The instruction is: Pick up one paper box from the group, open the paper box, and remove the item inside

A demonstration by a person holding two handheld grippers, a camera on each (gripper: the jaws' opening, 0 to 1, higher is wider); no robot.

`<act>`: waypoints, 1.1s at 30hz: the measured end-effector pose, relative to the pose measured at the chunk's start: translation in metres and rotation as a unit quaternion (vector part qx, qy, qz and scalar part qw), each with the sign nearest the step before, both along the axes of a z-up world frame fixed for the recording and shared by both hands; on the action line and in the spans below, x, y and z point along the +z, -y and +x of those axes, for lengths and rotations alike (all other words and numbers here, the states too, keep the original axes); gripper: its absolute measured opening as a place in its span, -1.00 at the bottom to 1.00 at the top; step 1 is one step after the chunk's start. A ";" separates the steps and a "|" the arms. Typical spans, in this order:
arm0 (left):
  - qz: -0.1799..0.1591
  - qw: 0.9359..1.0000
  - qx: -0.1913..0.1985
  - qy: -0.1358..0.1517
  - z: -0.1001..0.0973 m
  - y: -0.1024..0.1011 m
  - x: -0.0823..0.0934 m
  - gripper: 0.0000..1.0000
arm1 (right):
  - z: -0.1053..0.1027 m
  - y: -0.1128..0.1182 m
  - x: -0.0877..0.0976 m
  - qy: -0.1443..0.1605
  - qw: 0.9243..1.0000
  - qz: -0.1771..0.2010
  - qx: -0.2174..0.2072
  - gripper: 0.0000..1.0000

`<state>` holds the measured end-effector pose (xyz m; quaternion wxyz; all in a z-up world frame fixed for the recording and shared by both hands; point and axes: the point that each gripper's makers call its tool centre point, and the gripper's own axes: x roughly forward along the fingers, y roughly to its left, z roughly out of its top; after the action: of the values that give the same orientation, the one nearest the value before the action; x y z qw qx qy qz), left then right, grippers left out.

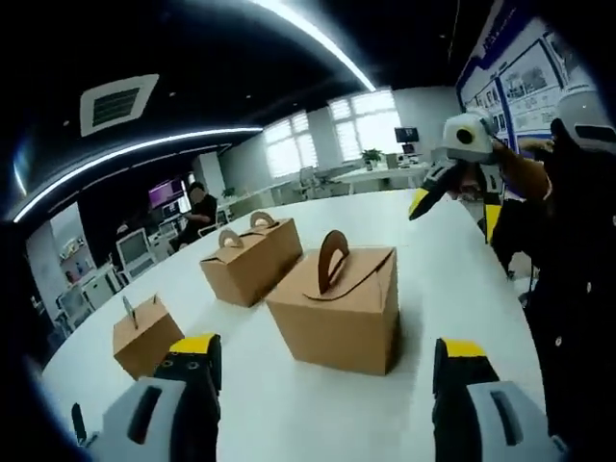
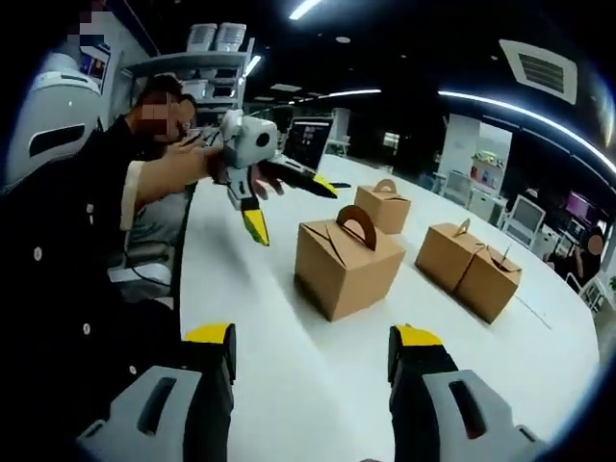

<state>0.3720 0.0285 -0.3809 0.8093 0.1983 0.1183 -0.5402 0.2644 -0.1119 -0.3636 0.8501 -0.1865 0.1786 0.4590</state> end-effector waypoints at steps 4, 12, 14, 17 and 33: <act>-0.025 0.998 -0.045 -0.038 0.002 0.018 -0.008 0.78 | 0.000 0.000 0.000 -0.004 1.000 0.002 0.000 0.28; -0.038 0.993 -0.101 -0.055 0.000 0.037 -0.016 0.82 | -0.002 0.008 0.000 -0.011 1.000 0.010 -0.013 0.28; -0.036 0.992 -0.112 -0.055 -0.009 0.048 -0.019 0.80 | -0.002 0.008 0.000 -0.012 1.000 0.010 -0.013 0.29; -0.042 0.990 -0.117 -0.059 -0.011 0.053 -0.020 0.75 | -0.004 0.004 0.001 -0.013 1.000 0.015 -0.010 0.30; -0.044 0.991 -0.107 -0.061 -0.007 0.050 -0.025 0.48 | 0.023 -0.025 0.028 0.087 0.996 -0.030 -0.018 -0.26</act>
<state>0.3653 -0.0210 -0.4055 0.7462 0.1404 0.1217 -0.6392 0.2878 -0.0865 -0.3351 0.8644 -0.2484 0.1208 0.4201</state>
